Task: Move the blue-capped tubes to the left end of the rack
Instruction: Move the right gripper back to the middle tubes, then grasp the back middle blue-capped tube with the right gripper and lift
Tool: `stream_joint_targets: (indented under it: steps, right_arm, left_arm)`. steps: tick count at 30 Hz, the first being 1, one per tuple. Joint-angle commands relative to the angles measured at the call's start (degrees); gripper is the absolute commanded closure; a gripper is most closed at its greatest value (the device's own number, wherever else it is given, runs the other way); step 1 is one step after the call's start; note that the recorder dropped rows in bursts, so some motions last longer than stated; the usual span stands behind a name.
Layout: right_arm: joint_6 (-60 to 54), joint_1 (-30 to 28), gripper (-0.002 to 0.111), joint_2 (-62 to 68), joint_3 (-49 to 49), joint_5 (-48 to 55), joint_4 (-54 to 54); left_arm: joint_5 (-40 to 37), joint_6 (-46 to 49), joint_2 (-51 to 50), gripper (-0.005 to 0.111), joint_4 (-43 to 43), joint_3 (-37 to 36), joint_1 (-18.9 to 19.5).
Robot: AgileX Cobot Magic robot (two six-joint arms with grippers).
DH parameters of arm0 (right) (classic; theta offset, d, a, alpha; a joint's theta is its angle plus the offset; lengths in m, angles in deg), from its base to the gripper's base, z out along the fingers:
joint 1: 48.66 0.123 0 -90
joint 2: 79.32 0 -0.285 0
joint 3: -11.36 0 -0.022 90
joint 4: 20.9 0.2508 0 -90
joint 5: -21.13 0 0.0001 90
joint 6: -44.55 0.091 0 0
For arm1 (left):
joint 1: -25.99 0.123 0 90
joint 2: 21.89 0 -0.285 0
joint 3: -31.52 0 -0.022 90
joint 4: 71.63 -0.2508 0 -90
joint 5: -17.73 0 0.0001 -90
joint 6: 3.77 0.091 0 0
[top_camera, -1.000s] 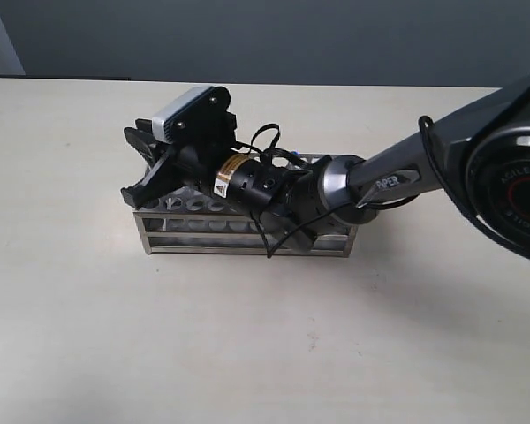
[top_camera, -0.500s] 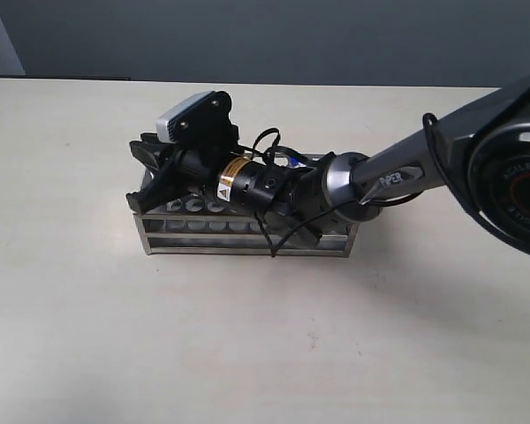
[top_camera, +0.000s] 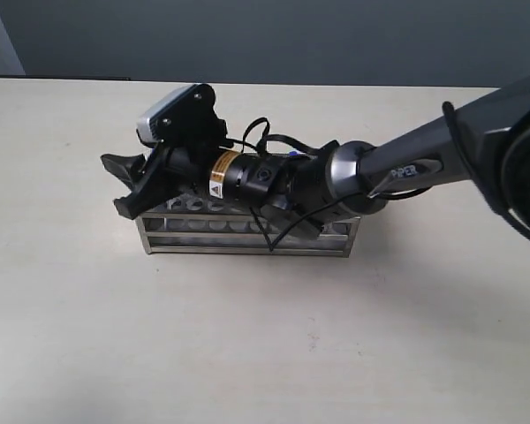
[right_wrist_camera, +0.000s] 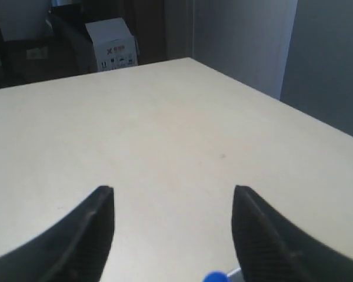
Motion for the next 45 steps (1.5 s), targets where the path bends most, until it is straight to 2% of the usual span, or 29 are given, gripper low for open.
stream_joint_targets:
  steps: [1,4,11,14,18,20,21,24,26,29,31,38,45]
  right_arm:
    - [0.5,-0.1,0.052,-5.9,0.3,3.7,-0.3]
    - [1.1,-0.1,0.052,-11.2,0.3,11.9,-1.1]
    - [1.1,-0.1,0.052,-23.5,1.2,29.1,-10.9]
    - [1.0,-0.2,0.053,-29.1,6.2,27.7,-11.5]
    - [-0.4,-0.2,0.068,-37.3,16.4,24.6,-11.4]
    - [-1.4,-0.2,0.069,-42.6,23.7,24.9,-9.6]
    - [-5.5,-1.7,0.064,-44.8,27.0,25.5,-4.5]
    - [-15.2,-8.6,0.058,-46.0,32.0,22.1,10.8]
    - [-16.2,-14.2,0.057,-44.9,35.0,14.5,17.3]
    - [-16.1,-16.2,0.057,-41.9,35.1,13.8,18.9]
    - [-15.7,-16.1,0.057,-39.3,35.1,14.4,16.9]
    - [-15.6,-16.1,0.057,-31.2,34.9,5.8,16.5]
    - [-14.2,-16.1,0.057,-26.9,30.8,5.4,14.1]
  left_arm:
    - [0.7,-0.2,0.2,0.106,0.1,-0.3,0.1]
    - [0.7,-0.2,0.2,0.106,0.1,-0.3,0.1]
    - [0.7,-0.2,0.2,0.106,0.1,-0.3,0.1]
    - [0.7,-0.2,0.2,0.106,0.1,-0.3,0.1]
    - [0.7,-0.2,0.2,0.106,0.1,-0.3,0.1]
    - [0.7,-0.2,0.2,0.106,0.1,-0.3,0.1]
    - [0.7,-0.2,0.2,0.106,0.1,-0.3,0.1]
    - [0.7,-0.2,0.2,0.106,0.1,-0.3,0.1]
    - [0.7,-0.2,0.2,0.106,0.1,-0.3,0.1]
    - [0.7,-0.2,0.2,0.106,0.1,-0.3,0.1]
    - [0.7,-0.2,0.2,0.106,0.1,-0.3,0.1]
    - [0.7,-0.2,0.2,0.106,0.1,-0.3,0.1]
    - [0.7,-0.2,0.2,0.106,0.1,-0.3,0.1]
